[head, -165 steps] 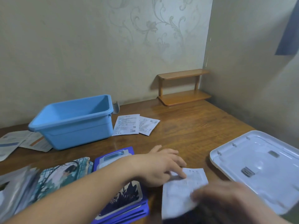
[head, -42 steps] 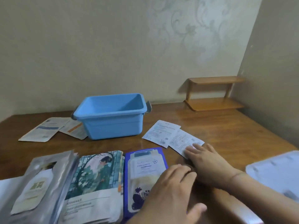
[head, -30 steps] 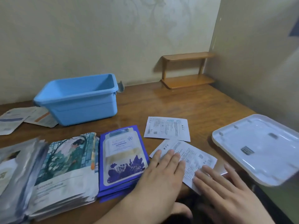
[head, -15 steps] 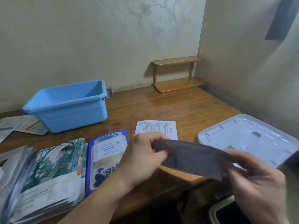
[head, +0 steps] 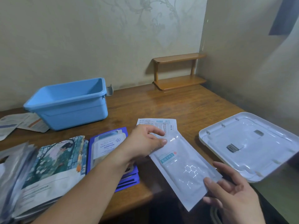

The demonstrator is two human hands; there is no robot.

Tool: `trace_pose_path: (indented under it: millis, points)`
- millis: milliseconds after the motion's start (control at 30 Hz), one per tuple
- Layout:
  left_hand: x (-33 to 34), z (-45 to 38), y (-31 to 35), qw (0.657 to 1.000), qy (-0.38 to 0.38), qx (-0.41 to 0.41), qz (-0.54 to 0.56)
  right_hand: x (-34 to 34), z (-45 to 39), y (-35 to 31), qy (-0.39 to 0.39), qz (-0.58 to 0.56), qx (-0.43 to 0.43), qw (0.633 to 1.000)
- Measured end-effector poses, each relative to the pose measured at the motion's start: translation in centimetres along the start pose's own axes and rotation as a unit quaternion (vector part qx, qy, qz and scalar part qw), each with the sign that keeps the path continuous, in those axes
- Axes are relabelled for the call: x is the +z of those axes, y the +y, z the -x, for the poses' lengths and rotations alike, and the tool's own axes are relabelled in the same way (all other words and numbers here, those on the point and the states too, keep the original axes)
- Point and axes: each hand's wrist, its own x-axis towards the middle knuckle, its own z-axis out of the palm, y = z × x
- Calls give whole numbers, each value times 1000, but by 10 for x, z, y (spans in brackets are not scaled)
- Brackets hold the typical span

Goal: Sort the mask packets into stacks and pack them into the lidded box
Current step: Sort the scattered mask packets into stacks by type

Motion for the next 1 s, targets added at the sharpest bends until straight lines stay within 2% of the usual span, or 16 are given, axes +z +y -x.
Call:
trace_pose_path:
  millis: [133, 267, 467, 533, 600, 733, 800, 933, 1000]
  points:
    - [-33, 10, 9, 998, 13, 30, -52, 23, 10, -16, -53, 22, 15, 998]
    - [-91, 19, 22, 998, 54, 45, 4, 76, 29, -33, -172, 90, -62, 979]
    - [-178, 46, 0, 990, 128, 6, 55, 143, 36, -24, -307, 155, -103, 933]
    - [-200, 59, -16, 987, 149, 7, 58, 160, 39, -9, -328, 175, -140, 918]
    - [-223, 75, -32, 983, 175, 7, 62, 181, 42, 7, -320, 219, -233, 892]
    - [-285, 119, -64, 968, 239, 1, 74, 243, 68, 30, -260, 335, -519, 742]
    - [-316, 143, -81, 959, 271, -22, 84, 276, 86, 43, -251, 351, -610, 664]
    - [-369, 180, -119, 938, 323, -95, 85, 338, 122, 70, -319, 412, -662, 539]
    - [-388, 189, -140, 929, 344, -125, 61, 363, 135, 83, -364, 444, -646, 503]
